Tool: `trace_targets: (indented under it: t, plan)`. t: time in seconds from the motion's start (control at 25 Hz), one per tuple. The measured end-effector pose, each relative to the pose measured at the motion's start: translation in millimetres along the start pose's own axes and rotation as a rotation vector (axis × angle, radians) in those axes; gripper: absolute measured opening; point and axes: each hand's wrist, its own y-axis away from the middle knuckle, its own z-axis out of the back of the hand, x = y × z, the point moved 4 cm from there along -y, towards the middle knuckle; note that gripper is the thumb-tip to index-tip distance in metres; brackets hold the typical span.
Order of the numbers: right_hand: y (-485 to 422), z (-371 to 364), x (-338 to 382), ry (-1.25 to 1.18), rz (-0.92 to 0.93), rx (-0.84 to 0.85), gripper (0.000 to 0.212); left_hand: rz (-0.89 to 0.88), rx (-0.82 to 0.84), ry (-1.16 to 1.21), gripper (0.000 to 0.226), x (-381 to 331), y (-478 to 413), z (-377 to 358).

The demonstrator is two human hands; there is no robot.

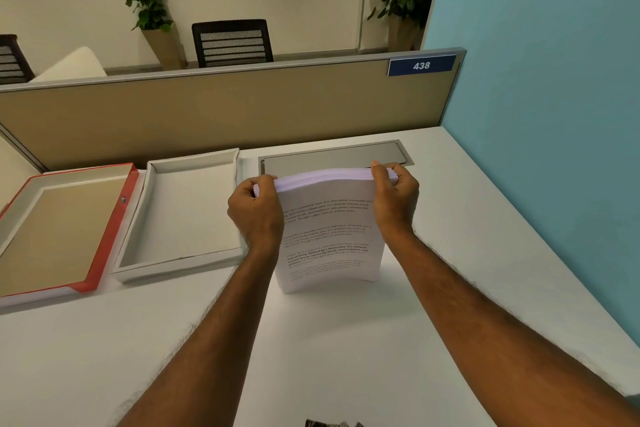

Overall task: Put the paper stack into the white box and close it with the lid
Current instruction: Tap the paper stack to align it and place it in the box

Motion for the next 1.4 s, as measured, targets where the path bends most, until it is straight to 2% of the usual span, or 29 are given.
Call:
trace_targets:
  t: [0.12,0.2,0.32,0.44,0.6,0.8,1.0,1.24,1.4]
  plan:
    - [-2,2,-3,-0.049,-0.018,0.010,0.048,-0.021,0.077,0.118,0.036,4,0,1]
    - [3,7,-18,-0.097,0.027,0.142,0.056,-0.107,0.206,0.142,0.037,17,9,4]
    - [27,18,-61,-0.038,0.026,0.385,0.047,-0.150,0.438,0.063,0.038,64,31,13]
    - [40,21,-92,0.100,-0.009,0.398,0.046,-0.134,0.535,-0.049,0.029,100,48,18]
    - [40,17,-81,0.055,0.047,0.367,0.040,-0.171,0.536,-0.035,0.027,92,52,16]
    - [39,20,-71,0.022,0.100,0.357,0.041,-0.209,0.521,0.040,0.030,81,56,18]
    - [52,23,-95,0.066,0.089,0.341,0.040,-0.180,0.502,0.013,0.041,102,70,22]
    - [56,26,-117,0.163,0.012,0.411,0.049,-0.079,0.532,-0.061,0.035,147,73,27]
    - [47,20,-117,0.183,0.002,0.458,0.043,-0.026,0.552,-0.127,0.024,157,66,25]
